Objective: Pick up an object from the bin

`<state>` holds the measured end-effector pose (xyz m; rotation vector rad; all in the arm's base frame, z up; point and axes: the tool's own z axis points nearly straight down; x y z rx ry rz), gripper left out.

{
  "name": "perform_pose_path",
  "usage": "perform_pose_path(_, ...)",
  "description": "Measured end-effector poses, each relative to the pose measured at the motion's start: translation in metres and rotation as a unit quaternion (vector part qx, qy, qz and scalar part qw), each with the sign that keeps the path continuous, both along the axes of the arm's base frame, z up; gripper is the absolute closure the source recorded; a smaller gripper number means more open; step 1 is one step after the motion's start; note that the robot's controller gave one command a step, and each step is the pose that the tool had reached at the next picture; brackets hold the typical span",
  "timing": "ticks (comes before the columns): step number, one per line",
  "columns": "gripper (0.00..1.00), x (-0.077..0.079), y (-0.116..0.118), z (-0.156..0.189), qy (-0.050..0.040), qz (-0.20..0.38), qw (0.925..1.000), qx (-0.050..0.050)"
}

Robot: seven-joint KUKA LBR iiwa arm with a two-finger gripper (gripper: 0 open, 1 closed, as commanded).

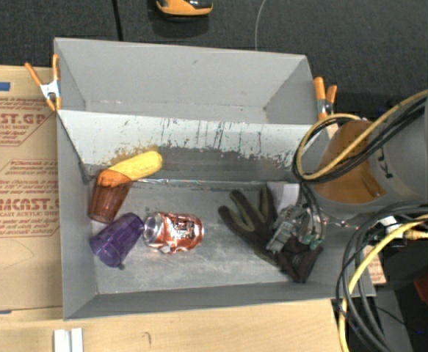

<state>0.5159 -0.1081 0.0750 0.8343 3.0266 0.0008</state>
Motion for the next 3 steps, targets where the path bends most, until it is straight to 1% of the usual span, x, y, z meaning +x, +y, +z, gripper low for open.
perform_pose_path(1,1.0,0.0,0.0,0.008,0.0001,0.0,1.0,0.0)
perform_pose_path(2,1.0,-0.001,0.0,0.015,0.0025,0.0,1.0,0.001)
perform_pose_path(3,1.0,-0.001,0.001,0.029,0.0024,0.0,1.0,0.001)
